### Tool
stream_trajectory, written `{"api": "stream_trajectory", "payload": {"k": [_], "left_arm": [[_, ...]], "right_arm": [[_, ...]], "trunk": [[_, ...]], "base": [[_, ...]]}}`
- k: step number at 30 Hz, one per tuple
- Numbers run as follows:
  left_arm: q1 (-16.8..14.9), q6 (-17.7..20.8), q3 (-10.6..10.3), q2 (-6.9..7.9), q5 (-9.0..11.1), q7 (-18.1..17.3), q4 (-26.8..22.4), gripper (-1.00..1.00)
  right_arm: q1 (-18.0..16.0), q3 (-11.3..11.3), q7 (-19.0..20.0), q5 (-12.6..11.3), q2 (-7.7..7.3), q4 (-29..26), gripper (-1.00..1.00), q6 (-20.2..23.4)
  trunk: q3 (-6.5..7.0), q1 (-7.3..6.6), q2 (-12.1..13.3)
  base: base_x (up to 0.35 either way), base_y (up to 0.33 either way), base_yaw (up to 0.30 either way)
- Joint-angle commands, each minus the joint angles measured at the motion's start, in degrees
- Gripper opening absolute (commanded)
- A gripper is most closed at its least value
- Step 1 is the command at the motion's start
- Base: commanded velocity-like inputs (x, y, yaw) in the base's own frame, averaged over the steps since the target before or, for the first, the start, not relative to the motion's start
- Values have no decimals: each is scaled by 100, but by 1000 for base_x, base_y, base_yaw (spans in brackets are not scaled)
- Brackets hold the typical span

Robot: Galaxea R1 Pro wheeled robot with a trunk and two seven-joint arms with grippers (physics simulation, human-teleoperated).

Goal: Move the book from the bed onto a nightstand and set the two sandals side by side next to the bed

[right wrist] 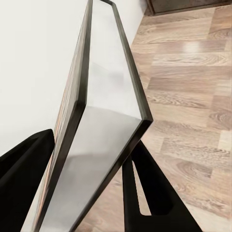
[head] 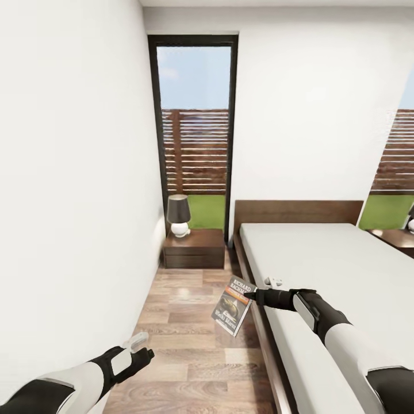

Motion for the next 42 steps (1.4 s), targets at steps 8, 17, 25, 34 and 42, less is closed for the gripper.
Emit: {"api": "stream_trajectory", "payload": {"k": [8,17,25,34,42], "left_arm": [[-3,18,-48,-1,57,10,4,100],[-4,18,-48,-1,57,10,4,100],[-3,17,-48,-1,57,10,4,100],[-3,18,-48,-1,57,10,4,100],[-3,17,-48,-1,57,10,4,100]], "right_arm": [[-1,27,-10,-68,-6,-10,-100,41],[-1,27,-1,-68,-6,-5,-100,41],[-1,27,4,-68,-10,-6,-100,41],[-1,27,4,-68,-13,-7,-100,41],[-1,27,8,-68,-10,-11,-100,41]], "trunk": [[-2,6,-4],[-2,6,-4],[-2,6,-4],[-2,6,-4],[-2,6,-4]], "base": [[316,0,0],[75,42,0],[11,19,0],[2,3,0],[42,108,0]]}}
